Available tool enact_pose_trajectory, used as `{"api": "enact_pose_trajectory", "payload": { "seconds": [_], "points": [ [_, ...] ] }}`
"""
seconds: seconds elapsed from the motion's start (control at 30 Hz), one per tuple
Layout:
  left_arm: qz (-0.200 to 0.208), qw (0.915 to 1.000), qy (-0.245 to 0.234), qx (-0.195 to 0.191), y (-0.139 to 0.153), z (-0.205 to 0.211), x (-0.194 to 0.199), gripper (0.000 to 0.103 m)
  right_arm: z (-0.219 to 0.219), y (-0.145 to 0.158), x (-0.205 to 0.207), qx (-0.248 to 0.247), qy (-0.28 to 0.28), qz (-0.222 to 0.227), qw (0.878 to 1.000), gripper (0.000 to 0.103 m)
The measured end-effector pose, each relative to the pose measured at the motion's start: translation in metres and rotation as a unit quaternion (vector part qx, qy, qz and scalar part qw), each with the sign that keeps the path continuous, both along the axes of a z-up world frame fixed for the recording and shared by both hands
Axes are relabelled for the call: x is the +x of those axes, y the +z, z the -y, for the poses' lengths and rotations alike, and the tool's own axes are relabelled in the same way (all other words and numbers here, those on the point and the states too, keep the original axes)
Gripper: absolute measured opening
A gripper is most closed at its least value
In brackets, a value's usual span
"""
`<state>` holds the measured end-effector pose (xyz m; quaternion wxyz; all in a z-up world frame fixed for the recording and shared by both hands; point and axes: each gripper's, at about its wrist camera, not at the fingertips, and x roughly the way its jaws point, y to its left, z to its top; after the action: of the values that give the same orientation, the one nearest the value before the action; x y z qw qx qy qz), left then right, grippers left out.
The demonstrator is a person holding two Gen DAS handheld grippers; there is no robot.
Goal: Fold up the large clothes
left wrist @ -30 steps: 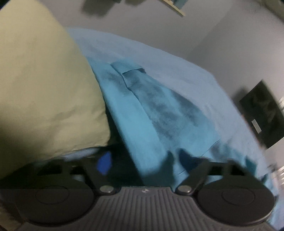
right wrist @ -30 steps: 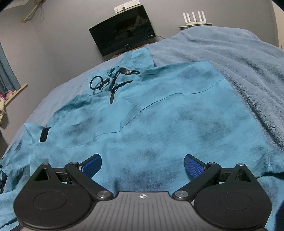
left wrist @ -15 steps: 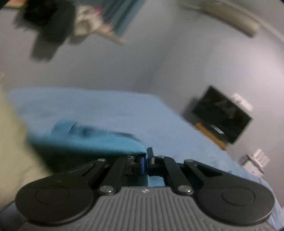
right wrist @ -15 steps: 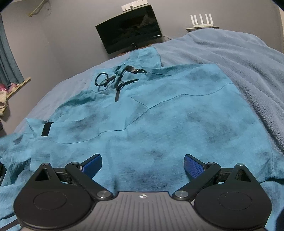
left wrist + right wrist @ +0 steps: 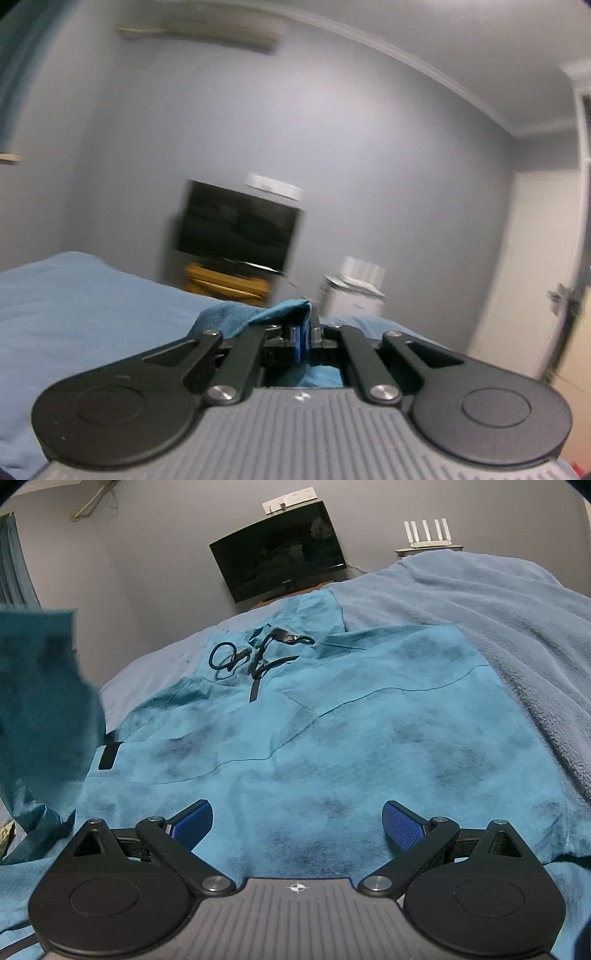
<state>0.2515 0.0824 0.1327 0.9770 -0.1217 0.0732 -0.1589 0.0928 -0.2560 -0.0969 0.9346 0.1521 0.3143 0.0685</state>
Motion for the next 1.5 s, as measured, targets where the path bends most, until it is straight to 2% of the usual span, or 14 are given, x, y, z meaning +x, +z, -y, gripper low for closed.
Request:
{"api": "enact_pose_trajectory", "payload": {
  "seconds": [0.23,0.4,0.43,0.5,0.53,0.7,0.83,0.9,1.0,1.1,1.2,1.33,1.4,1.5],
  "points": [
    [-0.085,0.9932,-0.07,0.037,-0.069,0.11,0.032,0.0,0.002,-0.001,0.0,0.007,-0.005,-0.002,1.0,0.1],
    [-0.177,0.9777,-0.084,0.076,-0.143,0.143,0.042,0.0,0.008,-0.005,0.001,0.016,-0.019,-0.012,1.0,0.1],
    [-0.201,0.9722,-0.091,0.079,-0.155,0.145,0.043,0.007,0.01,-0.006,0.001,0.018,-0.023,-0.014,0.999,0.1],
    [-0.24,0.9602,-0.107,0.094,-0.17,0.153,0.033,0.042,0.012,-0.007,0.001,0.022,-0.028,-0.016,0.999,0.1],
    [-0.254,0.9549,-0.117,0.1,-0.173,0.155,0.026,0.072,0.013,-0.007,0.001,0.022,-0.029,-0.014,0.999,0.1],
    [-0.233,0.9575,-0.127,0.114,-0.166,0.124,-0.022,0.082,0.006,-0.002,-0.001,0.01,-0.005,0.003,1.0,0.1],
    [-0.213,0.9694,-0.029,0.118,-0.151,0.07,-0.028,0.099,-0.01,0.011,-0.008,-0.012,0.035,0.037,0.999,0.098],
    [-0.222,0.9687,0.041,0.104,-0.159,0.039,-0.029,0.099,-0.023,0.02,-0.016,-0.036,0.064,0.07,0.995,0.098],
    [-0.269,0.9522,0.119,0.083,-0.179,0.005,-0.024,0.099,-0.047,0.03,-0.027,-0.082,0.117,0.106,0.984,0.098],
    [-0.317,0.937,0.131,0.067,-0.201,-0.008,-0.017,0.099,-0.08,0.031,-0.032,-0.145,0.175,0.117,0.967,0.094],
    [-0.337,0.93,0.132,0.065,-0.217,-0.014,-0.014,0.099,-0.113,0.026,-0.034,-0.211,0.23,0.115,0.943,0.087],
    [-0.335,0.9308,0.126,0.073,-0.223,-0.01,-0.007,0.099,-0.153,0.013,-0.034,-0.297,0.276,0.113,0.907,0.072],
    [-0.335,0.9316,0.125,0.065,-0.223,-0.013,-0.009,0.099,-0.167,0.006,-0.03,-0.319,0.292,0.103,0.896,0.058],
    [-0.336,0.9319,0.125,0.054,-0.223,-0.015,-0.008,0.099,-0.185,-0.003,-0.028,-0.35,0.301,0.097,0.882,0.048]
  ]
}}
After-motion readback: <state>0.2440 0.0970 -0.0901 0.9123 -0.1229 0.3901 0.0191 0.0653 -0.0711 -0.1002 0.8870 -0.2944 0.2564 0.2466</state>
